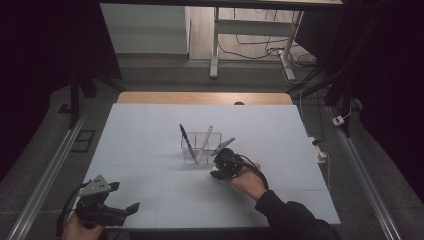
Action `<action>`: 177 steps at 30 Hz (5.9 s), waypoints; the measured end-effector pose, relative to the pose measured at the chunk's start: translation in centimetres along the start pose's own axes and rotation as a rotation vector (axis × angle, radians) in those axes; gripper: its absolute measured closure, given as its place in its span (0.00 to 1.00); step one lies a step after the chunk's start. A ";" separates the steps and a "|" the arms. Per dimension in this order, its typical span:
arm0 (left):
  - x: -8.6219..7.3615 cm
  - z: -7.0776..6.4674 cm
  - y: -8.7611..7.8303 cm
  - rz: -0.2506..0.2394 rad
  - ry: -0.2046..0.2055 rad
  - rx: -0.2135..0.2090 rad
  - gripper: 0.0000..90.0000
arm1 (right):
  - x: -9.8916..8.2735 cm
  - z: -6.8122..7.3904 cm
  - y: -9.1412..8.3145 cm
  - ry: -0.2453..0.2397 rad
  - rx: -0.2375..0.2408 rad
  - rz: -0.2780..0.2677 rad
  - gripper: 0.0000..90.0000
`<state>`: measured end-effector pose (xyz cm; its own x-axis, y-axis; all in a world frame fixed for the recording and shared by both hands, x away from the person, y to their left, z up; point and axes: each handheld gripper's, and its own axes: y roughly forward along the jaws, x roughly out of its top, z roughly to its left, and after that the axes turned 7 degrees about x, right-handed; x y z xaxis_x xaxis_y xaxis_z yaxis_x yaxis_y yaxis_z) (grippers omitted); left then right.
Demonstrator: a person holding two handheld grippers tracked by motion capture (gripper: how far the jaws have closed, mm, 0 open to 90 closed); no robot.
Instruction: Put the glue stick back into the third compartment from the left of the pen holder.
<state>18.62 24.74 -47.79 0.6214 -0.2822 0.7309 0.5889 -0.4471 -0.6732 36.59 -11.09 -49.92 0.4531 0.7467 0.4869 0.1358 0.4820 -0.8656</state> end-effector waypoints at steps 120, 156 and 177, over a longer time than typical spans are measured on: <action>-0.1 0.2 -0.1 -0.005 -0.012 -0.003 0.00 | 6.0 -2.8 -3.2 0.104 -0.105 -0.513 0.61; -0.2 0.5 -0.2 -0.005 -0.033 -0.004 0.00 | 3.8 -1.6 -4.6 0.060 -0.064 -0.401 0.12; -0.2 0.6 -0.3 -0.011 -0.041 -0.011 0.00 | 1.2 -1.4 -5.8 0.083 -0.017 -0.364 0.01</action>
<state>18.65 25.48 -47.87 0.6358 -0.2418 0.7330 0.5906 -0.4591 -0.6637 37.53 -13.64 -44.43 0.4424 0.4875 0.7527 0.3155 0.7011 -0.6395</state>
